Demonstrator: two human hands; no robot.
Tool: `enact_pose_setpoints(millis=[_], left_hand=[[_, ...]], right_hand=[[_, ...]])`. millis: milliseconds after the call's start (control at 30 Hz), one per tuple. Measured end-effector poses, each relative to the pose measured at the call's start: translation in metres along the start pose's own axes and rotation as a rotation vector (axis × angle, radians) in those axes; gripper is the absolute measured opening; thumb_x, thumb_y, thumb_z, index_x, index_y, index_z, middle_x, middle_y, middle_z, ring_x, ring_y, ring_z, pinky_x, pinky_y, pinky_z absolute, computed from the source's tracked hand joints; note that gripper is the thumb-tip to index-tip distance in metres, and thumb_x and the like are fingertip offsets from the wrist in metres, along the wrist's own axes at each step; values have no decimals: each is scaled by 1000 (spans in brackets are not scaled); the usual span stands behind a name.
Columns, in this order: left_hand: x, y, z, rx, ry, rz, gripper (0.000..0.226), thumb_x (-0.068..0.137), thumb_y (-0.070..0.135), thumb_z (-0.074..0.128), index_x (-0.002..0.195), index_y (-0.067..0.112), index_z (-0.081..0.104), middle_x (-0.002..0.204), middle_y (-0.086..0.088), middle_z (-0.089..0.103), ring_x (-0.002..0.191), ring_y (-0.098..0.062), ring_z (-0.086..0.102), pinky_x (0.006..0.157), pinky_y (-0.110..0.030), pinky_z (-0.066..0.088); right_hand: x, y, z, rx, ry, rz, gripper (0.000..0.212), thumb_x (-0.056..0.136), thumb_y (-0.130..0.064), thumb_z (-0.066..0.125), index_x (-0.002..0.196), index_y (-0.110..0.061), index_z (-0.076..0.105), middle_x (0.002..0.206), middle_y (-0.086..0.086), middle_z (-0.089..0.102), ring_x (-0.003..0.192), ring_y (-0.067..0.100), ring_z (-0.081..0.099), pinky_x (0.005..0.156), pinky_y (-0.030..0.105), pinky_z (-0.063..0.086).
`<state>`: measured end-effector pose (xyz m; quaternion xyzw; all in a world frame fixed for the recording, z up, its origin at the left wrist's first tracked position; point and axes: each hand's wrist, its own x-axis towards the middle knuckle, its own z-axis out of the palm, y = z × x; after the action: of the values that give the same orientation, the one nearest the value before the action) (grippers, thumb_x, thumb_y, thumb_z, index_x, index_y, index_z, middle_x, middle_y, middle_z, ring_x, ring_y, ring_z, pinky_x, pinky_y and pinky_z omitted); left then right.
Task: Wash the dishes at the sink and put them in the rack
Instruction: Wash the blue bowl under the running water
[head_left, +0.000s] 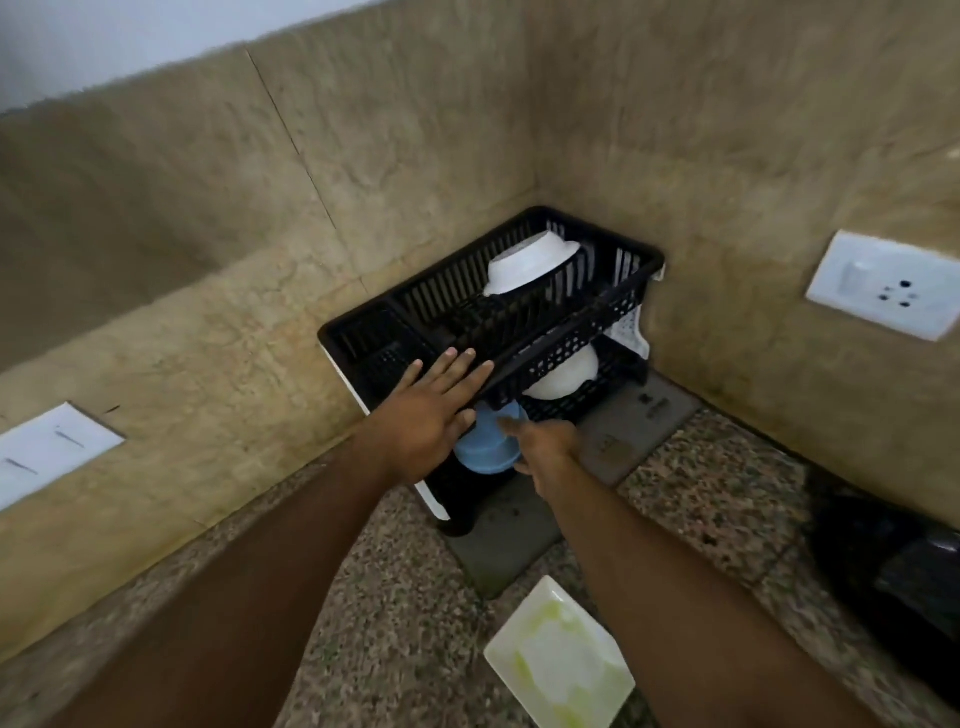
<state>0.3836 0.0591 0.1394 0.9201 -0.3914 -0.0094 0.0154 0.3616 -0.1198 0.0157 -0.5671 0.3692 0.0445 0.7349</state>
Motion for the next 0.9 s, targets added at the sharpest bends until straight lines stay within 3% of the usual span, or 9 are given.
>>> enact_pose_setpoints(millis=[100, 200, 267, 433, 500, 633, 733, 767, 900], left_hand=[[-2, -3, 3, -22, 13, 14, 59, 113, 45, 25, 163, 41, -4, 173, 12, -6, 158, -10, -15, 129, -48, -4], [-2, -4, 5, -10, 32, 20, 58, 112, 45, 25, 163, 41, -5, 173, 12, -4, 158, -10, -15, 129, -49, -3], [1, -5, 6, 5, 40, 18, 58, 112, 45, 24, 163, 41, -4, 173, 12, -3, 159, -11, -13, 129, -51, -2], [3, -6, 9, 19, 43, 17, 58, 112, 46, 23, 163, 41, -5, 173, 12, -3, 159, -11, -14, 129, -52, 0], [4, -5, 10, 27, 52, 16, 58, 112, 46, 23, 163, 41, -4, 173, 11, -2, 159, -12, -12, 129, -52, 2], [4, -2, 11, 65, 75, 6, 58, 112, 44, 23, 164, 39, -3, 173, 10, -1, 159, -12, -10, 130, -50, 3], [-2, 1, 9, 79, 99, -3, 59, 112, 42, 25, 165, 34, 2, 173, 6, 1, 160, -13, -7, 130, -46, 3], [-5, 3, 8, 73, 105, -10, 59, 112, 40, 27, 165, 31, 5, 174, 4, 4, 160, -14, -5, 130, -46, 4], [-29, 31, 13, 11, 195, -19, 58, 108, 30, 38, 162, 14, 27, 171, -9, 21, 159, -22, 14, 130, -46, 13]], right_hand=[[28, 0, 27, -70, 27, -58, 66, 70, -47, 90, 118, -8, 69, 114, 8, 72, 98, 28, 71, 87, 46, 63], [39, -6, 48, -58, 22, -106, 47, 97, -26, 67, 138, -4, 58, 139, 10, 62, 123, 29, 62, 107, 43, 52], [41, -9, 59, -80, 10, -109, 39, 101, -15, 59, 138, -1, 58, 141, 16, 61, 127, 29, 62, 108, 40, 51], [42, 3, 69, -473, 104, -239, 57, 101, -46, 59, 146, -11, 53, 149, 9, 56, 135, 26, 54, 104, 25, 41], [42, 3, 69, -542, 128, -250, 55, 101, -48, 58, 141, -10, 58, 143, 11, 61, 130, 26, 59, 95, 24, 44], [30, 9, 59, -592, 115, -312, 53, 99, -46, 63, 133, -6, 63, 134, 13, 66, 123, 28, 63, 98, 31, 49], [0, 19, 38, -598, 118, -412, 34, 93, -39, 74, 100, -6, 72, 104, 10, 74, 97, 27, 69, 66, 26, 47], [-9, 26, 27, -597, 120, -465, 27, 92, -34, 76, 95, -8, 71, 99, 10, 74, 92, 27, 69, 62, 26, 45], [-50, 47, -24, -688, 83, -456, 21, 91, -29, 74, 104, -14, 72, 98, 7, 74, 88, 27, 68, 79, 39, 60]])
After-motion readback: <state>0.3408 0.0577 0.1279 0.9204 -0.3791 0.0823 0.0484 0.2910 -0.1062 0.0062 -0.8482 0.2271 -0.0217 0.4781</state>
